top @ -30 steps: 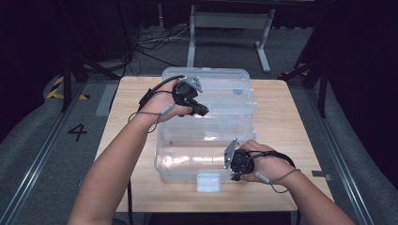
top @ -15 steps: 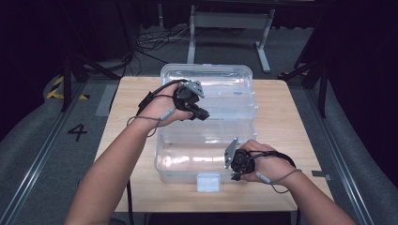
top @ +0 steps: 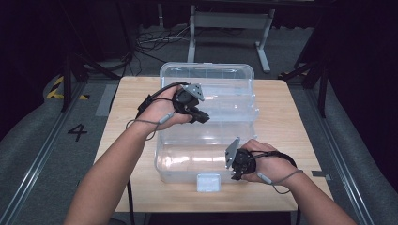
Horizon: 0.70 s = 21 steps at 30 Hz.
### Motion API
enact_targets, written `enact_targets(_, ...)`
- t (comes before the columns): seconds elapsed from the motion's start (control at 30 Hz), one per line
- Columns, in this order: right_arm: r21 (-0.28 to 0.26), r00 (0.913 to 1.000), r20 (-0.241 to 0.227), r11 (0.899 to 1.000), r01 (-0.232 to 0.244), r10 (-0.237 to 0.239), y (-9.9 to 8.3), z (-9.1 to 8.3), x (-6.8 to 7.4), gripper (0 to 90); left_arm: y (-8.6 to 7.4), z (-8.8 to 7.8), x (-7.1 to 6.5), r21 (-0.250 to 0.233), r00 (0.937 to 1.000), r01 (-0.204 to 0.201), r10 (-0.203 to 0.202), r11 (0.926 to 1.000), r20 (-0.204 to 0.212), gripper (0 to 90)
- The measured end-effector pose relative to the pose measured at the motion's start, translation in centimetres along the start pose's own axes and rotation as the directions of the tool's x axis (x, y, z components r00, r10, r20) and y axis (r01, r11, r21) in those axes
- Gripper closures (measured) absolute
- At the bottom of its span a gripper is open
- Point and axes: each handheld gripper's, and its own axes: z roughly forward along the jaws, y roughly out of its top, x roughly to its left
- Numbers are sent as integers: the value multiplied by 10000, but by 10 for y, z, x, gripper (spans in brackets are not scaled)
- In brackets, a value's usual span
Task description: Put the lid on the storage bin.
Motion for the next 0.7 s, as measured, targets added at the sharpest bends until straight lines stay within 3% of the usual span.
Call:
enact_targets(0.43, -416, 9998, 213, 9991, 70, -61, 0, -18, 2, 828, -1, 0, -8, 11, 9999, -125, 124, 9999, 34, 866)
enact_targets(0.57, -512, 9994, 276, 9985, -181, 195, -2, -25, 5, 833, -1, 0, -10, 31, 9998, -180, 179, 9998, 62, 867)
enact_targets(0.7, -636, 9995, 305, 9980, -28, 48, -2, -29, 5, 837, -1, 0, -12, 79, 9997, -238, 238, 9997, 67, 868)
